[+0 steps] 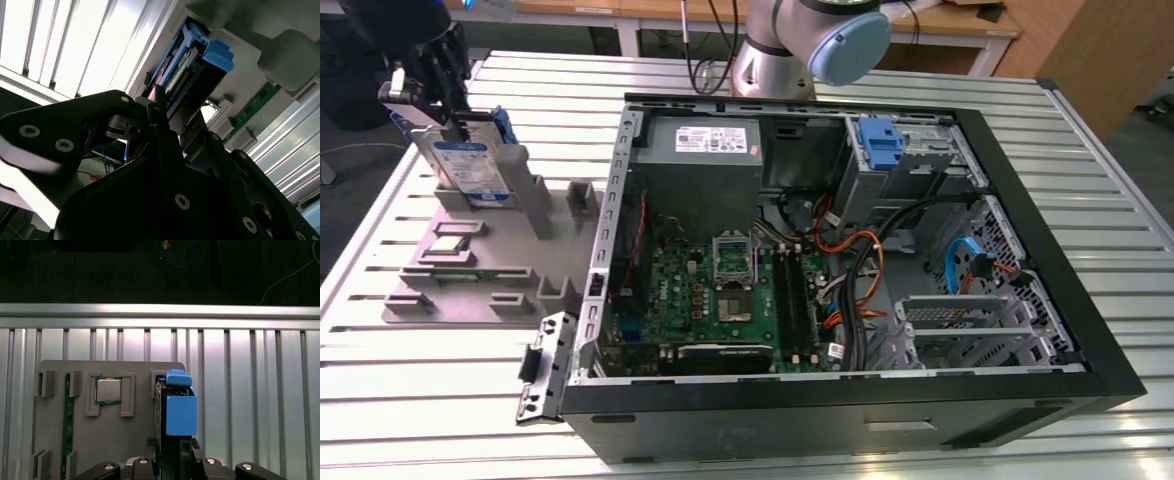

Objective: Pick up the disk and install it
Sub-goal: 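Pick up the disk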

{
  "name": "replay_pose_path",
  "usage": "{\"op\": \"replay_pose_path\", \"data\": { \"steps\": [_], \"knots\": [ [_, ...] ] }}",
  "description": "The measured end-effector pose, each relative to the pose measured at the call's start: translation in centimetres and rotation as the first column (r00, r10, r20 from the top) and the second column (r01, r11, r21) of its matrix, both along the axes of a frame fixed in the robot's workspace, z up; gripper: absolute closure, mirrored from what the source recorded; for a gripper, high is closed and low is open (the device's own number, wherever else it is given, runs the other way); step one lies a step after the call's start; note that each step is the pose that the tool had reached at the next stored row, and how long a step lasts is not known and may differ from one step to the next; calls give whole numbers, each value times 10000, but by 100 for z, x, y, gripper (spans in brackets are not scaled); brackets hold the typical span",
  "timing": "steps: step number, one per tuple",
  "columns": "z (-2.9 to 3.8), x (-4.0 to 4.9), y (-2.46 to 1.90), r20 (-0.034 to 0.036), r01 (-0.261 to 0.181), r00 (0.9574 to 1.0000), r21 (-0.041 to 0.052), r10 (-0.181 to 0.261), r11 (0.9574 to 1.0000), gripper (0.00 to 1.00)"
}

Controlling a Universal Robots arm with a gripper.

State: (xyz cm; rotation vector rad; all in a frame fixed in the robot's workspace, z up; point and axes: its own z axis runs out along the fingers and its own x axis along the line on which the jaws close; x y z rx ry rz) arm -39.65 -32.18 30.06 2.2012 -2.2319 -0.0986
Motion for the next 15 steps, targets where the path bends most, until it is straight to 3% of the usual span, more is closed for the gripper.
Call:
{"op": "replay_pose_path", "data": {
  "steps": [5, 11, 15],
  "knots": [
    [14, 1, 1, 4, -15, 10000, 2, 15, 10000, 65],
    [189, 0, 0, 0, -15, 10000, 0, 15, 10000, 65],
    [209, 0, 0, 2, -14, 10000, 1, 14, 10000, 65]
  ]
}}
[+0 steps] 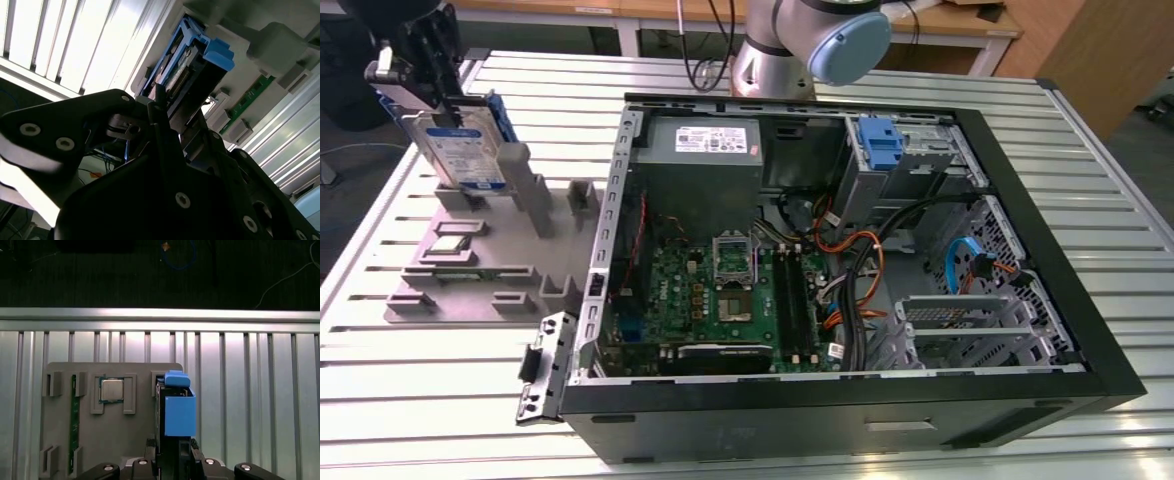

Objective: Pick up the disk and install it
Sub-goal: 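Pick up the disk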

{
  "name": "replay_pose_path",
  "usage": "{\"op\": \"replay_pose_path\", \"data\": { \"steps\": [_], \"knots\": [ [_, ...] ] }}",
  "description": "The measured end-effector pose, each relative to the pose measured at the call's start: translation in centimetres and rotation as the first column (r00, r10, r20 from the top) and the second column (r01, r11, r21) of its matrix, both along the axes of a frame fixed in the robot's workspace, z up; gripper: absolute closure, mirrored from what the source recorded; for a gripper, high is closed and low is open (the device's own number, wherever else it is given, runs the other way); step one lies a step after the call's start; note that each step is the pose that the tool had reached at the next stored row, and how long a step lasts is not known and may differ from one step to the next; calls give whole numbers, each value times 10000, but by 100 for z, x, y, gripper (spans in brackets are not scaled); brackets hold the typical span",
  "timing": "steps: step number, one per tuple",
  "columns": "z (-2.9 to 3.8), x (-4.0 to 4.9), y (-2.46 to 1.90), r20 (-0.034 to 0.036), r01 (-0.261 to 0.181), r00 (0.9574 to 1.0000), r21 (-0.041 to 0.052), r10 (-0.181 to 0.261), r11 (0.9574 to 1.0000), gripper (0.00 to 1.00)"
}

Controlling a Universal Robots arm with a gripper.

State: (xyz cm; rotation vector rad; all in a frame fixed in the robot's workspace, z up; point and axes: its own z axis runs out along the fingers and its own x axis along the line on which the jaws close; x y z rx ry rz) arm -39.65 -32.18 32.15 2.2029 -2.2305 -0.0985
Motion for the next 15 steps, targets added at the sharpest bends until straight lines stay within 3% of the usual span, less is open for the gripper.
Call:
{"op": "replay_pose_path", "data": {
  "steps": [12, 15],
  "knots": [
    [1, 0, 0, -1, 4, 10000, -1, -4, 10000, 65],
    [47, 0, 0, -3, 4, 10000, -1, -4, 10000, 65]
  ]
}}
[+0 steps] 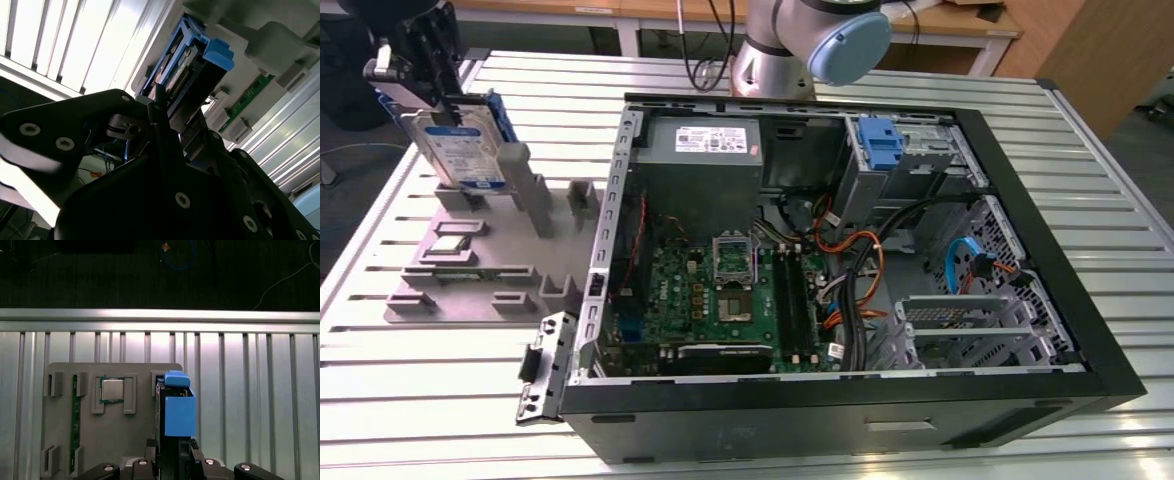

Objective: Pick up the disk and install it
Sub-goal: 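Pick up the disk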

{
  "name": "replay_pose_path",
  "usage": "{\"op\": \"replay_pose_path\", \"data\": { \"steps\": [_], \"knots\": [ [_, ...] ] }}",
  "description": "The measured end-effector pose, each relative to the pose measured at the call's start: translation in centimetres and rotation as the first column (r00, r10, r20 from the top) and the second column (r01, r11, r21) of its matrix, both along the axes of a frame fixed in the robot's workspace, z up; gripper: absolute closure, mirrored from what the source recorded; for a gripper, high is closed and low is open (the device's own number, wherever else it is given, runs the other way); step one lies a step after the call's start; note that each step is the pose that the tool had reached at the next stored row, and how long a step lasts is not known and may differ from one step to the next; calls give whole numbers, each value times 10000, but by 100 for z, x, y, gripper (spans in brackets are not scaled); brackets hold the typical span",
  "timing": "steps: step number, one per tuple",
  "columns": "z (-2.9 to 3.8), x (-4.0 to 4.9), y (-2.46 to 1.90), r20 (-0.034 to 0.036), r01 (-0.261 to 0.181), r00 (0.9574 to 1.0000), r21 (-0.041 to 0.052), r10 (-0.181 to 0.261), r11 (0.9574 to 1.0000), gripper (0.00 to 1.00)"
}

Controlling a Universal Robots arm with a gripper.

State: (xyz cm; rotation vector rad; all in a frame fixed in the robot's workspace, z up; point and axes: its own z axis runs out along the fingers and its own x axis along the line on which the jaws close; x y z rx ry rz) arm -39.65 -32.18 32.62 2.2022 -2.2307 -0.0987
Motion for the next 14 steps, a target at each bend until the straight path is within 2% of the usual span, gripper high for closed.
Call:
{"op": "replay_pose_path", "data": {
  "steps": [5, 9, 14],
  "knots": [
    [157, 0, 0, 1, 0, 10000, 0, 0, 10000, 65],
    [312, 0, 0, 1, -1, 10000, 0, 1, 10000, 65],
    [537, 0, 0, 1, 0, 10000, 0, 0, 10000, 65]
  ]
}}
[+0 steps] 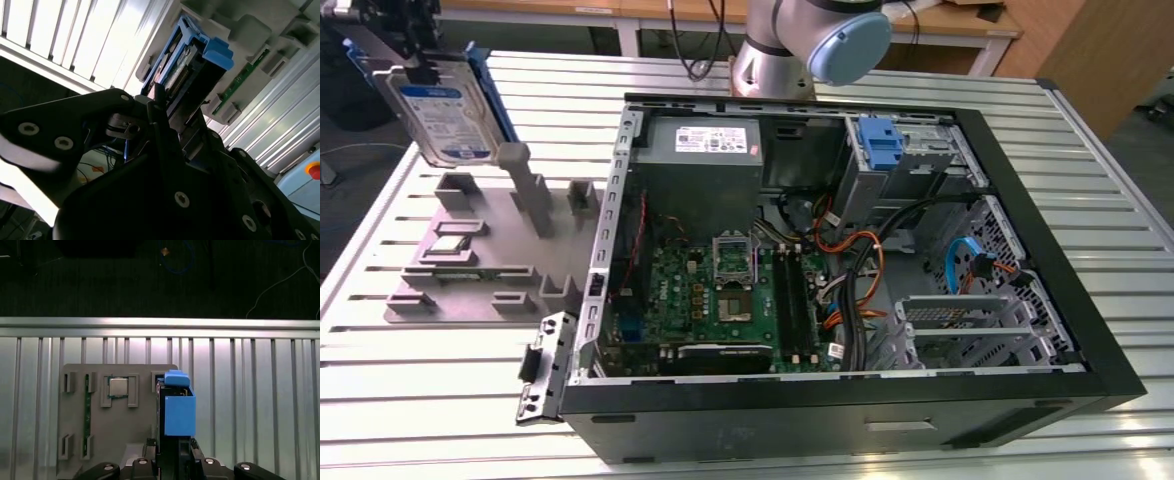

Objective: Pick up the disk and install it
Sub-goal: 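Pick up the disk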

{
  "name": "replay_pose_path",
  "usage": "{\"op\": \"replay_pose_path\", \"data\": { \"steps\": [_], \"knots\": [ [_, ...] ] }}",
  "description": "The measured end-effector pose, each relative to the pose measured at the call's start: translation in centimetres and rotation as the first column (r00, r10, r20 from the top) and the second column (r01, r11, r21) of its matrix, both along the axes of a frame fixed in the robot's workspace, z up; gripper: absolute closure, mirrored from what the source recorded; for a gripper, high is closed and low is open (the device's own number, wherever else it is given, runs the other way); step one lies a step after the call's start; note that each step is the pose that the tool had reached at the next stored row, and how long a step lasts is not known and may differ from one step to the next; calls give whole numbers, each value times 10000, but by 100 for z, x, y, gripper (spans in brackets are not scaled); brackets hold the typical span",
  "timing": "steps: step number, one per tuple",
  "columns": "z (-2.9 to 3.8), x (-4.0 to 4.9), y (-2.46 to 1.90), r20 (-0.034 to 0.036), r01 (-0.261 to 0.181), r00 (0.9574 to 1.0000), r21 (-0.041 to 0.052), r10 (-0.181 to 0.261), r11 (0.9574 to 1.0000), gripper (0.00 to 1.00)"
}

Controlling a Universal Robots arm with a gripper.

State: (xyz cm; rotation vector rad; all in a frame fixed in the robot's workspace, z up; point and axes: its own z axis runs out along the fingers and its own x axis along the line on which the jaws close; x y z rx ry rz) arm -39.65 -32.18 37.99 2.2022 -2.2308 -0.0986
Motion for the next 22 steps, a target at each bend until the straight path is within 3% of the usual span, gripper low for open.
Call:
{"op": "replay_pose_path", "data": {
  "steps": [5, 12, 22],
  "knots": [
    [215, 0, 0, 0, -1, 10000, 0, 1, 10000, 65],
    [434, 0, 0, 0, -1, 10000, 1, 1, 10000, 65],
    [461, 0, 0, 0, 0, 10000, 1, 0, 10000, 65]
  ]
}}
